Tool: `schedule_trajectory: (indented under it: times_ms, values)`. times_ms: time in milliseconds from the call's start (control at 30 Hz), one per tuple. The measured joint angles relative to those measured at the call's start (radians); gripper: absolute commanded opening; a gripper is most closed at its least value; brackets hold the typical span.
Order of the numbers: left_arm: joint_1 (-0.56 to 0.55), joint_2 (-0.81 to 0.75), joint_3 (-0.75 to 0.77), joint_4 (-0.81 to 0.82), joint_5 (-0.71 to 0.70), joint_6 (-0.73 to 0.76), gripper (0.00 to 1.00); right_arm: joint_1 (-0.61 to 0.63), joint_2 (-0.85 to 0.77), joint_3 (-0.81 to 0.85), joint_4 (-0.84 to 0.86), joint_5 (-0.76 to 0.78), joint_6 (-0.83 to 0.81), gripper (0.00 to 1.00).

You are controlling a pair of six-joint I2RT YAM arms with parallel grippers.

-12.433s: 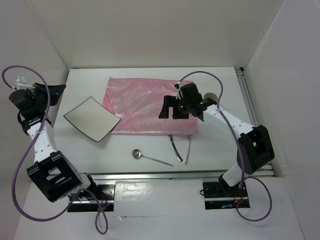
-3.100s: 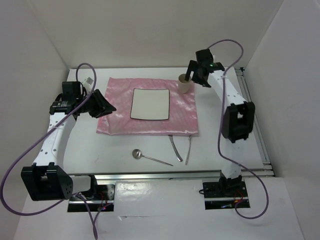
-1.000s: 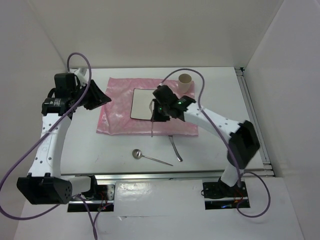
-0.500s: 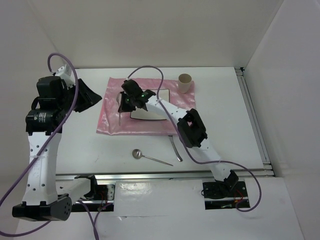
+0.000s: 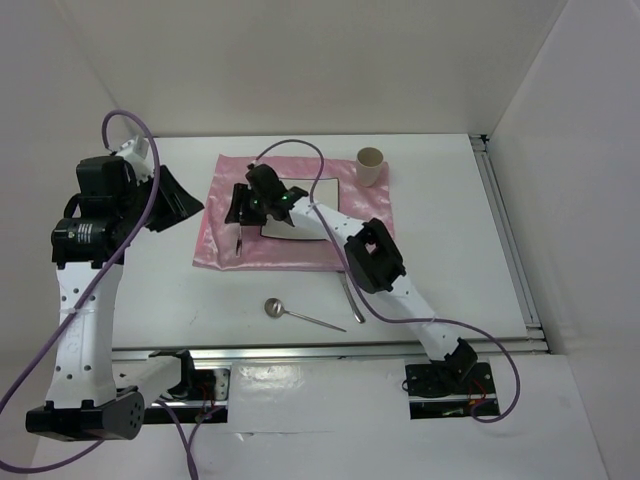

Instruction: Set the dinner table for one person

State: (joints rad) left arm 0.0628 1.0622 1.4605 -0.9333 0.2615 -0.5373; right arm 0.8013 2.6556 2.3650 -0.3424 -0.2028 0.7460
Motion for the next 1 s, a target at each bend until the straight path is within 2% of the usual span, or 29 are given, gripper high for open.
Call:
schedule_trajectory:
  times_ms: [167, 233, 367, 433, 467, 567, 633, 733, 800, 900, 1000]
  values:
    - [0.001, 0.0, 0.0, -0.003, 0.008, 0.011, 0.52, -0.004, -0.128, -0.13, 0.034, -0.013, -0.043, 0.62]
    - [0.001, 0.0, 0.0, -0.003, 0.01, 0.013, 0.52, -0.004, -0.249, -0.25, 0.047, -0.012, -0.08, 0.53]
    - [0.001, 0.0, 0.003, -0.006, -0.01, 0.022, 0.52, -0.003, -0.515, -0.444, 0.024, 0.029, -0.175, 0.51]
    - [0.001, 0.0, 0.01, -0.012, -0.037, 0.038, 0.52, -0.003, -0.682, -0.587, 0.014, 0.07, -0.227, 0.57]
    - [0.001, 0.0, 0.016, -0.015, -0.05, 0.041, 0.52, -0.002, -0.776, -0.687, 0.016, 0.089, -0.25, 0.64]
    - [0.006, 0.001, 0.033, -0.017, -0.07, 0.043, 0.52, 0.005, -1.02, -0.99, -0.004, 0.113, -0.321, 0.7]
    - [0.009, 0.001, 0.036, -0.016, -0.075, 0.043, 0.52, 0.03, -1.123, -1.152, -0.044, 0.122, -0.358, 0.73]
    - [0.01, 0.002, 0.035, -0.013, -0.074, 0.043, 0.52, 0.113, -1.164, -1.298, -0.118, 0.131, -0.421, 0.79]
    - [0.011, 0.002, 0.035, -0.007, -0.074, 0.042, 0.52, 0.173, -1.162, -1.353, -0.137, 0.138, -0.446, 0.79]
    - [0.011, 0.003, 0.029, 0.003, -0.072, 0.04, 0.52, 0.232, -1.161, -1.379, -0.148, 0.144, -0.485, 0.79]
    - [0.011, 0.005, 0.012, 0.015, -0.065, 0.037, 0.52, 0.24, -1.147, -1.371, -0.132, 0.165, -0.521, 0.77]
